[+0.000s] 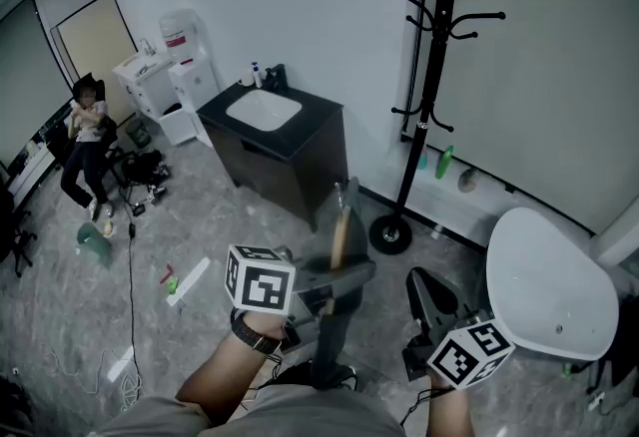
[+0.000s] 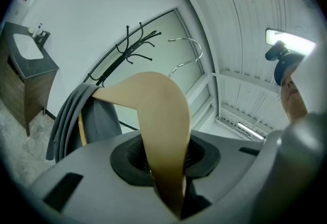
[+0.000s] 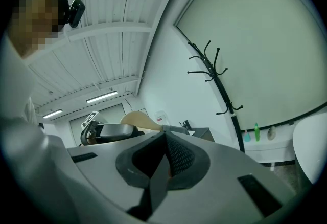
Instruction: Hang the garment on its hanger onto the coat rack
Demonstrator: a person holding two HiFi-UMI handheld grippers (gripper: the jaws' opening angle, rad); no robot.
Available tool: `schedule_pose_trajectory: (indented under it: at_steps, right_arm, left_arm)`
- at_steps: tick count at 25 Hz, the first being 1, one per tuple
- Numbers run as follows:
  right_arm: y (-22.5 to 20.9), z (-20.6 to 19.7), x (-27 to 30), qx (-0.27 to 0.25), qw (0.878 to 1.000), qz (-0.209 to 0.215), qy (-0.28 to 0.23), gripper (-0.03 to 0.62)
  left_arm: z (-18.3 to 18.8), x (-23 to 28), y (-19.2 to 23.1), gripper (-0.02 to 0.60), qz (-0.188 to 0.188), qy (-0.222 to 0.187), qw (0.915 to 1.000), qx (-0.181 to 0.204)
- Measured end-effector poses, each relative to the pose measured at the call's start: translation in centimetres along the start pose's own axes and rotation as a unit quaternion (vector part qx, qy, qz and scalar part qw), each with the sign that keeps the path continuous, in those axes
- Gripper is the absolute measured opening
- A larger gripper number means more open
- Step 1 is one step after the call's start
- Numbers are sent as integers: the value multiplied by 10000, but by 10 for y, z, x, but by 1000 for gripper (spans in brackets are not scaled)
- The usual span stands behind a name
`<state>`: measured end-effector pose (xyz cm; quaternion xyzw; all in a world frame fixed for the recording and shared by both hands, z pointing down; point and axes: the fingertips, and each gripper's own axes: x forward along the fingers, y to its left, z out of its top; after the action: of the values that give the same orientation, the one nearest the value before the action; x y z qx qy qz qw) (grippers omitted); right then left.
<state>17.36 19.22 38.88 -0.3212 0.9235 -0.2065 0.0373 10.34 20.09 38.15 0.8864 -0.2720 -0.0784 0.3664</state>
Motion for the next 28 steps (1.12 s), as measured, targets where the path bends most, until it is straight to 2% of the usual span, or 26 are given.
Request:
schedule_pose_trajectory:
  at_steps: [6,12,21,28]
  right_arm:
    - [-10,5,22,7,9999,106,-7,15]
    - [-32,17,73,-61,9999,33,-115,15]
    - [-61,61,183,-117,9982,-279,-514,15]
    - [-85,72,246,-57,9974,-383,-602,15]
  left_arm:
    - [21,4,25,104,21,-64,10000,-12]
    - [59,11,68,104,-156,-22,9999,17]
    - [150,20,156,103,-531,492,9972,198]
    - [208,34,214,101,-661,797,9935,464]
